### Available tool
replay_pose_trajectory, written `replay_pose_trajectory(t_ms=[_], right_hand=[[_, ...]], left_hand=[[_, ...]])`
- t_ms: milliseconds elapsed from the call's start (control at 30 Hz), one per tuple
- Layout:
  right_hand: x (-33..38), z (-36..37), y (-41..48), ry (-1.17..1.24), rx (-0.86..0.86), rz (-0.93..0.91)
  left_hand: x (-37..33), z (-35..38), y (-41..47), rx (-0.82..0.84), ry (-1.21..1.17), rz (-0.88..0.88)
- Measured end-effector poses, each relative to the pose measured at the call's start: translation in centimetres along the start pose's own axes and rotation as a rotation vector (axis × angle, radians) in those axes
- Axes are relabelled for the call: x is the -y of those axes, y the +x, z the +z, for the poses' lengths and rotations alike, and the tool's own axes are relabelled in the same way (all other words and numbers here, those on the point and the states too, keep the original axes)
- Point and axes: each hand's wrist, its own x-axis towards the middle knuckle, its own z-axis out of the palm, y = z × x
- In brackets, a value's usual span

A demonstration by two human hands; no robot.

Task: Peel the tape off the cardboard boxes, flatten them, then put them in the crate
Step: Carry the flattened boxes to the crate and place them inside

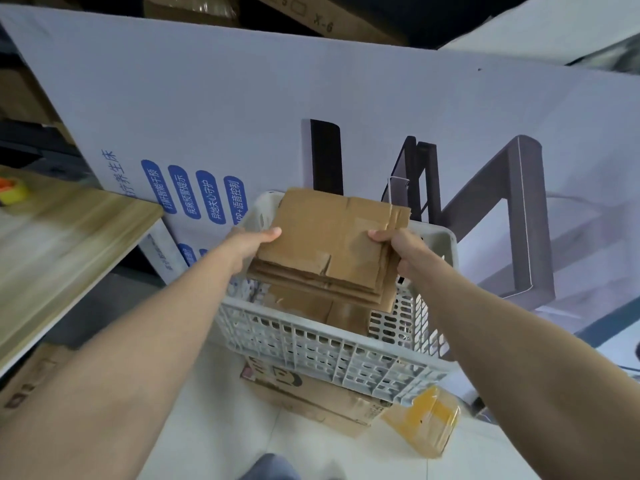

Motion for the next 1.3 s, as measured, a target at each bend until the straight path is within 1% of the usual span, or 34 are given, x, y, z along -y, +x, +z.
replay_pose_trajectory(t_ms=[67,133,233,433,567,700,800,867,900,967,1100,1233,1300], right_hand=[[-0.4,-0.1,0.5,-0.042,0.009,0.035],[-0.9,-0.1,1.2,-0.081,-0.01,0.064],[-1.5,-0.2,2.7,-0.152,-0.06,0.104],[-5.3,-0.2,6.0,-0.306,-0.11,0.248],[-8.0,0.8,8.1,-0.439,-0.143,0.347],[-8.9,2.1,10.6,-0.475,-0.205,0.393],[-9.5,2.4,12.3,-0.452,-0.239,0.385],[-10.2,2.3,13.0,-0.509,-0.259,0.36],[-10.6,2.3,13.4,-0.551,-0.262,0.349],[-11.5,2.4,14.0,-0.55,-0.265,0.353],[-12.9,2.8,15.3,-0.576,-0.315,0.377],[-13.5,2.8,16.5,-0.598,-0.348,0.356],[-14.0,2.7,16.8,-0.603,-0.366,0.331]], left_hand=[[-0.6,0.2,0.1,0.104,0.082,0.016],[-0.9,0.7,0.7,0.164,0.121,0.007],[-0.6,1.9,2.3,0.187,0.142,-0.021],[1.7,3.9,6.8,0.238,0.274,-0.164],[3.2,4.3,10.3,0.27,0.403,-0.214],[4.1,4.4,13.6,0.259,0.454,-0.232],[4.8,4.7,15.7,0.285,0.476,-0.263],[5.4,5.2,16.7,0.3,0.487,-0.264],[5.8,5.5,17.1,0.289,0.505,-0.257],[6.6,6.0,17.8,0.241,0.537,-0.243],[8.0,6.5,19.5,0.205,0.472,-0.244],[8.9,7.2,20.8,0.275,0.483,-0.294],[9.3,7.7,21.2,0.252,0.49,-0.28]])
